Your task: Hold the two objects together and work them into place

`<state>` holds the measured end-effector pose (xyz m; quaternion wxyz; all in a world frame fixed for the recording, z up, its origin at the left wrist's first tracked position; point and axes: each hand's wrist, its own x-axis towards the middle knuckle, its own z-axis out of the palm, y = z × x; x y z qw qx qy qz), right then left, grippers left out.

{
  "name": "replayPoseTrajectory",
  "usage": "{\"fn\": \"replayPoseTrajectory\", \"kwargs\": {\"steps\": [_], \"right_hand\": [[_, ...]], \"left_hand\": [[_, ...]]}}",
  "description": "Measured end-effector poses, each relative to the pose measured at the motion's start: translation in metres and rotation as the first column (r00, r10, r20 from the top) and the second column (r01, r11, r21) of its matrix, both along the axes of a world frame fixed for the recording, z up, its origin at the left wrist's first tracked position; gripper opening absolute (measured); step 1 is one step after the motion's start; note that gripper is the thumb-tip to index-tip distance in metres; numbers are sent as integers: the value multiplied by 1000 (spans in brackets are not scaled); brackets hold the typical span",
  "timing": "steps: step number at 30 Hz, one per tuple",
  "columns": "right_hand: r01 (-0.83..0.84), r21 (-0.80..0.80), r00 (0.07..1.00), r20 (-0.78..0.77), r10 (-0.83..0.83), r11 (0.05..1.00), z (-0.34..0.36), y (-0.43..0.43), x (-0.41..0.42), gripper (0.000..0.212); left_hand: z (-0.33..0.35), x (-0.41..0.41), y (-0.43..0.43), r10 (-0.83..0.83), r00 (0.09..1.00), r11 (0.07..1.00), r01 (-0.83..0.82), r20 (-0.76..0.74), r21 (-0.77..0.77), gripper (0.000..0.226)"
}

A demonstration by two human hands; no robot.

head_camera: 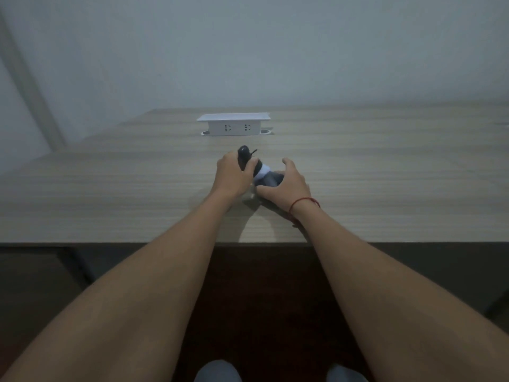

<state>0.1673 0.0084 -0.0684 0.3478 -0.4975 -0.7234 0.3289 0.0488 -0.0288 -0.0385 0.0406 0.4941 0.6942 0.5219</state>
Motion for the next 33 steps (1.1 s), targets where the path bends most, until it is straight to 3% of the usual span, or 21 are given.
{"fn": "replayPoseTrajectory", "kwargs": {"steps": [3, 7, 10, 14, 19, 24, 28, 30, 33], "right_hand": [[1, 2, 1000, 2, -1, 1000, 0, -1, 0, 106], [-17, 0, 1000, -19, 17, 1000, 1, -1, 1, 105], [-12, -4, 999, -40, 11, 1000, 1, 0, 0, 104], [-50, -5, 995, -86, 49, 999, 2, 0, 3, 84], [-46, -9, 997, -69, 45, 999, 6, 1, 5, 64], [0, 39, 998, -59, 2, 999, 5, 3, 2, 53], [52, 127, 997, -68, -43, 991, 4, 4, -3, 34], [67, 115, 990, -129, -52, 991, 3, 5, -1, 30], [29, -48, 947, -318, -43, 998, 7, 6, 9, 35]], "left_hand": [[-5, -5, 1, 46, 997, 997, -49, -55, -65, 31], [-6, -9, -2, -23, 1000, 999, 23, -4, 38, 31], [-8, -14, -3, 9, 992, 996, -19, -124, -82, 26], [-5, -8, -4, 64, 996, 998, -65, -61, -25, 18], [-11, -6, -4, 83, 994, 993, -77, 68, -94, 26], [-14, -11, -11, 38, 999, 997, -37, 11, -70, 22], [-16, -8, -14, 64, 997, 998, -64, 31, 7, 26], [-15, -5, -14, 28, 1000, 1000, -28, 9, 14, 24], [-12, -4, -12, 23, 998, 1000, -23, -57, 0, 27]]}}
